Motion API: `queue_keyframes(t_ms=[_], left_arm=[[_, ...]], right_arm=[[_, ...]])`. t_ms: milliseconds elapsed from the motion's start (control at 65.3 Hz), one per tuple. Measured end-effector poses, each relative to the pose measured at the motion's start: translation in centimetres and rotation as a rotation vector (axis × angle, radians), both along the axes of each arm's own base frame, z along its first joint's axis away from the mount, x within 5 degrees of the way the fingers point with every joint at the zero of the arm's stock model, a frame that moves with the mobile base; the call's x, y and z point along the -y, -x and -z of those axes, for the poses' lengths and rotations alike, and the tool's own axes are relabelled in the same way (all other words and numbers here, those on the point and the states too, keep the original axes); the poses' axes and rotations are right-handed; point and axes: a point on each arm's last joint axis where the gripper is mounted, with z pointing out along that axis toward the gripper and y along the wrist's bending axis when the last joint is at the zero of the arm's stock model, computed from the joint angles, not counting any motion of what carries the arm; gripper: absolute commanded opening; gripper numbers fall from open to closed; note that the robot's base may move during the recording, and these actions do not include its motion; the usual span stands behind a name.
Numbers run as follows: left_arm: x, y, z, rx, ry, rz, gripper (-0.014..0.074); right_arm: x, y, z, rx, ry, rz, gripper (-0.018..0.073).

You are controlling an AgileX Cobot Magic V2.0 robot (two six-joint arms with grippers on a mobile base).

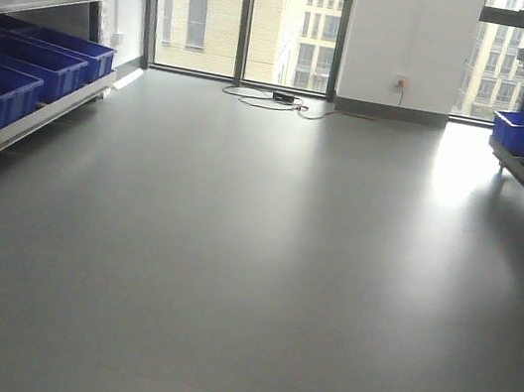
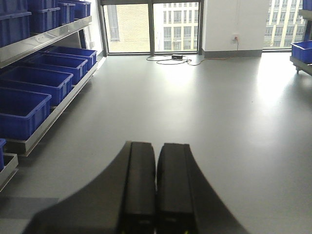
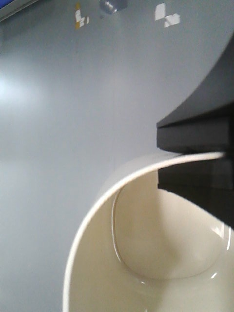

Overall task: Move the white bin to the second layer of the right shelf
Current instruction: 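Drive the base past the racks toward the roller shelf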

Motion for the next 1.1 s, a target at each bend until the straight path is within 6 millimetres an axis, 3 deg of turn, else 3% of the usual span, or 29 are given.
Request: queue_keyframes(t_ms=[1103], left_arm=[[0.00, 0.00, 0.00, 0.000, 0.000, 0.000, 0.0085]], right_arm=[[0.00, 0.00, 0.00, 0.000, 0.000, 0.000, 0.0056]])
